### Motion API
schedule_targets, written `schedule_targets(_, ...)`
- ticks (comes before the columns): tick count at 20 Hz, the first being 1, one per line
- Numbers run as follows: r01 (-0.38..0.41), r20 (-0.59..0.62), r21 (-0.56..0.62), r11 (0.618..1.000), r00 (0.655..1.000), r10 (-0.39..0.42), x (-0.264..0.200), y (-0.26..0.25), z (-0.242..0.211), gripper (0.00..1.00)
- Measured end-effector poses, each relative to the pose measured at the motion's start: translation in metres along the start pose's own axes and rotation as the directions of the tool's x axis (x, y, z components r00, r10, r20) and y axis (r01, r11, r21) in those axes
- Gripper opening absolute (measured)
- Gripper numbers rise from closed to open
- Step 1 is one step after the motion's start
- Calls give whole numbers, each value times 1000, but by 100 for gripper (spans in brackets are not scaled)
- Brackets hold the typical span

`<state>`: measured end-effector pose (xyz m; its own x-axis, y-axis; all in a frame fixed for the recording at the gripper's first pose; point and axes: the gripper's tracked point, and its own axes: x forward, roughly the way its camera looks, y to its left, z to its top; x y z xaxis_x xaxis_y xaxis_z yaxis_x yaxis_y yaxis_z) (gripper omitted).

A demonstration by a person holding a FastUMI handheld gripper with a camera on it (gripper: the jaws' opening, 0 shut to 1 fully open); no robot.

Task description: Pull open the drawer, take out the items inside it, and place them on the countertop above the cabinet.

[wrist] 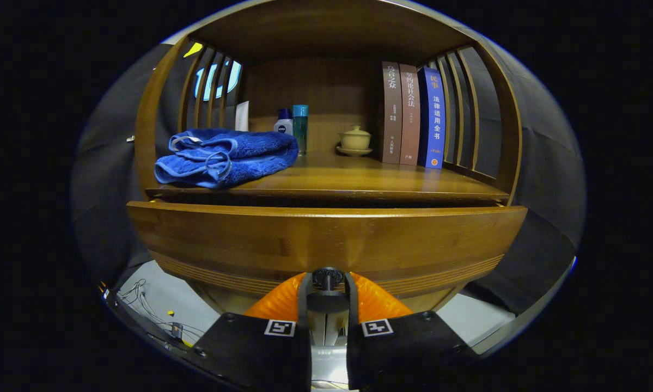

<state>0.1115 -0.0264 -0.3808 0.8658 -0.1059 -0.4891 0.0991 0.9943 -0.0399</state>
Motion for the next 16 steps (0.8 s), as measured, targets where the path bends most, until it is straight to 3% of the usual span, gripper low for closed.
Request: schedule_targets(16,1,-73,22,1000,997,1,-111,-5,-46,29)
